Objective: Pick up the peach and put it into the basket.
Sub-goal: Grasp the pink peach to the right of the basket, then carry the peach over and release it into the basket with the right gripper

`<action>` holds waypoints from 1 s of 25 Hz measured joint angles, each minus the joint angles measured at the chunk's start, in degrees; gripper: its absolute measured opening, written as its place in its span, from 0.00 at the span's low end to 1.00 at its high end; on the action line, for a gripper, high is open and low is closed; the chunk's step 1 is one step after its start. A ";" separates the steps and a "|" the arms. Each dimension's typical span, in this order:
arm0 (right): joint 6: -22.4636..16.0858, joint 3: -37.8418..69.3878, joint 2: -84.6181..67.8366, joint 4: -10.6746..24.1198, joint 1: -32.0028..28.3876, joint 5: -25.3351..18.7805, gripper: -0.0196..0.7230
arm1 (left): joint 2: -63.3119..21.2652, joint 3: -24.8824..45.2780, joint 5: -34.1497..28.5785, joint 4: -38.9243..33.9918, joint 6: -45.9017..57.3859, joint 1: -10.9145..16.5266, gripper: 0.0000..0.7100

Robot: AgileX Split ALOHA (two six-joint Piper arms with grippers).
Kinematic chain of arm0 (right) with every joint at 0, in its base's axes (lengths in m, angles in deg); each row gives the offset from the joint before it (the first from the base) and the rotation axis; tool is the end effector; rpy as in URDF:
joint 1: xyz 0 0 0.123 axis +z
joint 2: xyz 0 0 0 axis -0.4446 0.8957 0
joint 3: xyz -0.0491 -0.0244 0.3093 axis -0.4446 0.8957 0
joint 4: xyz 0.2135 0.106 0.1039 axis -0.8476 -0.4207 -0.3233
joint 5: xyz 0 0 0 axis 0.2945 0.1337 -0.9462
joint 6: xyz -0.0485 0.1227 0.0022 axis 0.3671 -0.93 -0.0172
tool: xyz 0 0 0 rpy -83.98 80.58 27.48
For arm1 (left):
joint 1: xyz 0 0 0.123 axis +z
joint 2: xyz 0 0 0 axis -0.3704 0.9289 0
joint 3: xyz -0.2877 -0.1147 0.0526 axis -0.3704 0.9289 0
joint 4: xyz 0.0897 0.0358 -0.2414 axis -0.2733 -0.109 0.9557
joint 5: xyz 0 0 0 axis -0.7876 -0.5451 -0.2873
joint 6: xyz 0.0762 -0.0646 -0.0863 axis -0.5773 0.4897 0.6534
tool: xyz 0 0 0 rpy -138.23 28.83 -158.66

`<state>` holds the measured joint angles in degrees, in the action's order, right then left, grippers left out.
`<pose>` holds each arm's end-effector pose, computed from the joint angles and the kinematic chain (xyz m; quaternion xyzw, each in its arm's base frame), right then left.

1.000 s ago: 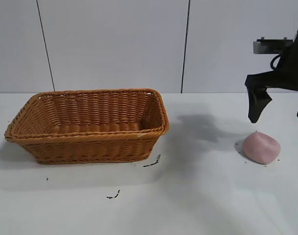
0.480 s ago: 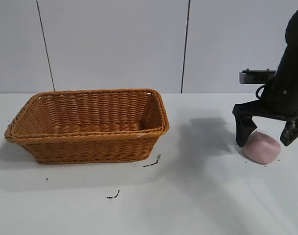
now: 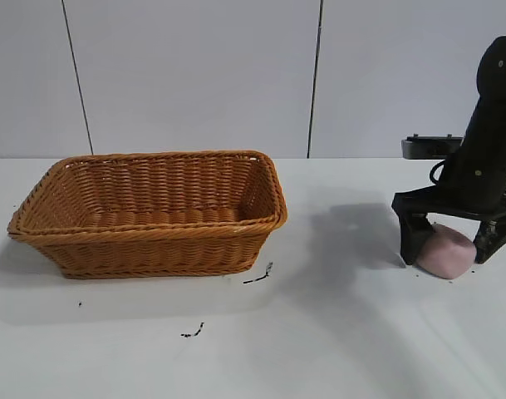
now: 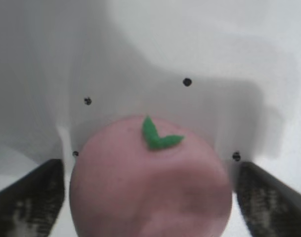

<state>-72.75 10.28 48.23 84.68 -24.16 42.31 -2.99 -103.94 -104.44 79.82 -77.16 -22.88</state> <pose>0.4242 0.0239 0.0904 -0.0590 0.9956 0.0264 0.0674 0.0080 -0.0046 0.2618 0.0422 0.8523 -0.0044 0.5214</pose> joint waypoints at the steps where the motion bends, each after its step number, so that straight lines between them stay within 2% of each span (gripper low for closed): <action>1: 0.00 0.00 -0.68 -0.06 0.00 -0.20 0.11 | 0.00 0.00 0.00 0.00 0.00 0.00 0.97; 9: 0.00 -0.21 -11.42 -1.11 0.00 -1.09 0.08 | 0.00 0.00 0.00 0.00 0.00 0.00 0.97; 13: 0.00 -5.79 -13.15 -1.96 0.00 -6.80 0.08 | 0.00 0.00 0.00 0.00 0.00 0.00 0.97; 18: 0.00 -16.50 -13.15 -2.50 1.01 -10.50 0.08 | 0.00 0.00 0.00 0.00 0.00 0.00 0.97; 25: -1.66 -30.76 -8.62 0.62 9.60 -16.14 0.08 | 0.00 0.00 0.00 0.00 0.00 0.00 0.97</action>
<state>-74.40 -20.48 39.61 85.30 -14.56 26.17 -2.99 -103.94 -104.44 79.82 -77.16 -22.88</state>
